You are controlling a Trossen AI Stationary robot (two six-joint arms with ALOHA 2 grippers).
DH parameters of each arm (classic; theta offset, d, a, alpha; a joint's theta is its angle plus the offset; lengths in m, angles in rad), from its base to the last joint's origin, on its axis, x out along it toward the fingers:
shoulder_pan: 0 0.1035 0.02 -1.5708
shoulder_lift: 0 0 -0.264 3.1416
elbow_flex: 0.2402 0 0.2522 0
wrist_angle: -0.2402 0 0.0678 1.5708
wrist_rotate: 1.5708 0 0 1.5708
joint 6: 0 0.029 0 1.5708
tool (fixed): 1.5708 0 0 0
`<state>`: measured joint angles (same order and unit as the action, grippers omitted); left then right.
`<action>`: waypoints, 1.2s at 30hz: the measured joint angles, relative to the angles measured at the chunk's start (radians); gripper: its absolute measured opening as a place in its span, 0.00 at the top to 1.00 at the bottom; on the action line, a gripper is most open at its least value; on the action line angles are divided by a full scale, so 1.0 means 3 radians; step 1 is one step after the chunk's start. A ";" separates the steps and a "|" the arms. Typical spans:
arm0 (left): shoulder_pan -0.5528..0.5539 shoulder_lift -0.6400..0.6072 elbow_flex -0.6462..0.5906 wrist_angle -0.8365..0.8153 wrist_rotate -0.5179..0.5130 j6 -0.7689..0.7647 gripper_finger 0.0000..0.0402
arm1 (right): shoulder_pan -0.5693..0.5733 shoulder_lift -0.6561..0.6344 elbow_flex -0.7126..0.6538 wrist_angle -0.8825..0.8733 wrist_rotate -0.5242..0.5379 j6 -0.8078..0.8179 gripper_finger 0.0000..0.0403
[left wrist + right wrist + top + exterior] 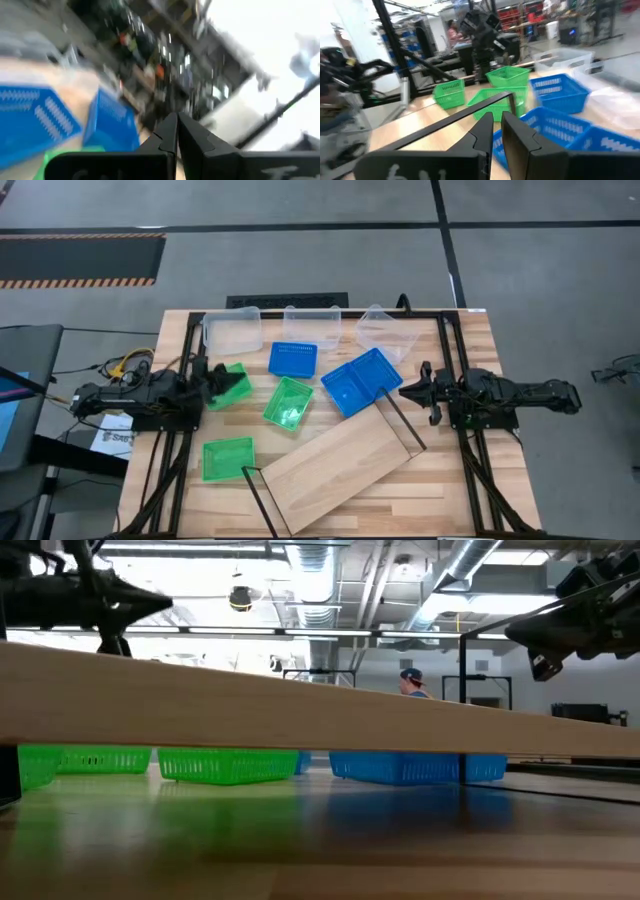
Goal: Stack baskets on shelf by color
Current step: Put the left transparent bin on the shelf
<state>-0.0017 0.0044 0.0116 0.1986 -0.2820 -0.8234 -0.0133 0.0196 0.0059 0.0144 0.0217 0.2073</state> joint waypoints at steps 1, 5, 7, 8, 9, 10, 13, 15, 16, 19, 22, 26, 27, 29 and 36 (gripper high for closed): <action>0.0001 0.0000 0.0000 0.0126 -0.0108 -0.0012 0.99 | -0.0011 -0.0001 0.0000 0.0001 0.0002 -0.0014 0.84; 0.0001 0.0016 0.0062 0.0519 -0.0438 0.0023 0.93 | -0.0024 0.0000 0.0000 0.0004 0.0012 0.0122 0.84; 0.0001 0.0035 0.0142 0.0657 -0.0537 0.0092 0.89 | -0.0024 0.0000 0.0000 0.0025 0.0021 0.0316 0.84; 0.0001 0.0057 0.0193 0.0741 -0.0577 0.0138 0.86 | -0.0024 0.0000 0.0000 0.0049 0.0023 0.0431 0.84; 0.0001 0.0085 0.0244 0.0814 -0.0593 0.0191 0.83 | -0.0024 -0.0001 0.0000 0.0069 0.0026 0.0556 0.84; 0.0001 0.0131 0.0304 0.0855 -0.0608 0.0248 0.81 | -0.0024 -0.0001 0.0000 0.0082 0.0030 0.0664 0.84; 0.0001 0.0333 0.0526 0.0983 -0.0687 0.0469 0.73 | -0.0024 -0.0001 0.0000 0.0116 0.0043 0.0894 0.84; 0.0004 0.0500 0.0726 0.1005 -0.0743 0.0595 0.69 | -0.0024 -0.0001 0.0000 0.0150 0.0047 0.1066 0.84; 0.0004 0.0604 0.0831 0.1004 -0.0763 0.0643 0.68 | -0.0024 0.0000 0.0000 0.0190 0.0047 0.1150 0.84; 0.0004 0.0980 0.1175 0.0935 -0.0832 0.0699 0.64 | -0.0024 0.0000 0.0000 0.0432 0.0049 0.1388 0.84; 0.0005 0.1357 0.1563 0.0684 -0.0961 0.0694 0.63 | -0.0024 -0.0001 0.0000 0.0754 0.0095 0.1405 0.84; 0.0046 0.1837 0.2159 -0.0022 -0.1019 0.0591 0.62 | -0.0024 -0.0001 0.0000 0.1058 0.0109 0.1411 0.84; 0.0078 0.1940 0.2311 -0.0256 -0.1019 0.0562 0.62 | -0.0024 -0.0001 0.0000 0.1111 0.0109 0.1411 0.84; 0.0193 0.2140 0.2665 -0.0844 -0.1019 0.0443 0.62 | -0.0024 -0.0001 0.0000 0.1152 0.0110 0.1408 0.84; 0.0942 0.2796 0.3883 -0.2728 -0.0711 0.0465 0.62 | -0.0025 -0.0001 0.0000 0.1140 0.0133 0.1408 0.84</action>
<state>0.2809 0.8431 1.1765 -0.6198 -0.4952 -0.6839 -0.0206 0.0193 0.0059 0.3563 0.0615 0.6296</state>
